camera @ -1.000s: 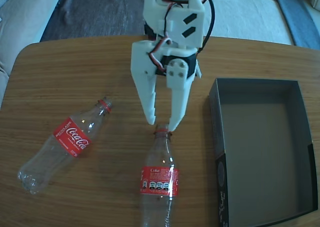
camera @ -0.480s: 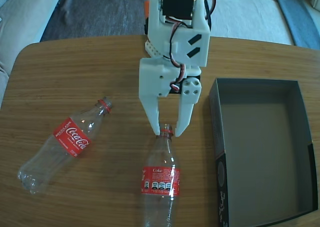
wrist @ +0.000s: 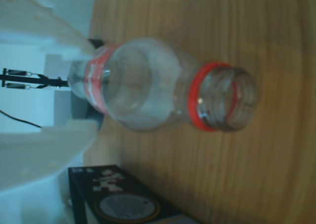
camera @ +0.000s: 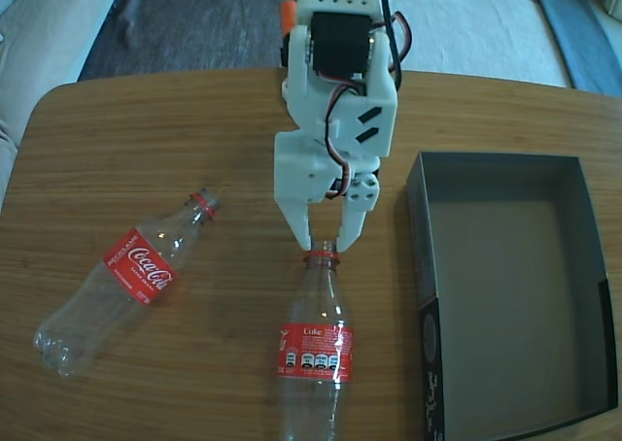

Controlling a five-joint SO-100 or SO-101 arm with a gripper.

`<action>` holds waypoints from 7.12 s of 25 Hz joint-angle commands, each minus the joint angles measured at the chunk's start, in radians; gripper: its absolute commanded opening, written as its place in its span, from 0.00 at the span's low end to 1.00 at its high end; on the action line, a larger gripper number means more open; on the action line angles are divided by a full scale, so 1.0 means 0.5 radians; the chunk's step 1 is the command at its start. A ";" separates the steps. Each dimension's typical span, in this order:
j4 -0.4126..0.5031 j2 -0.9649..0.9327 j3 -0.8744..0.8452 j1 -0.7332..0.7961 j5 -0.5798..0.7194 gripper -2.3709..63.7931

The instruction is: Grasp the bottles and put them in the box.

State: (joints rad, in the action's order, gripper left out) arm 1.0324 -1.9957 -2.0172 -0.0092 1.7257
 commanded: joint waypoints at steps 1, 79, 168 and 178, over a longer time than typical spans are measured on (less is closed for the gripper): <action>0.000 -0.037 0.003 -0.012 -0.018 0.21; -0.380 0.945 0.242 -0.120 -0.304 0.76; 0.565 0.110 0.549 -0.040 -0.469 0.03; 0.991 0.089 0.887 0.383 -0.957 0.03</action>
State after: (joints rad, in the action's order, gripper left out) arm 1.4941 -1.9067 -1.6567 0.1350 1.2947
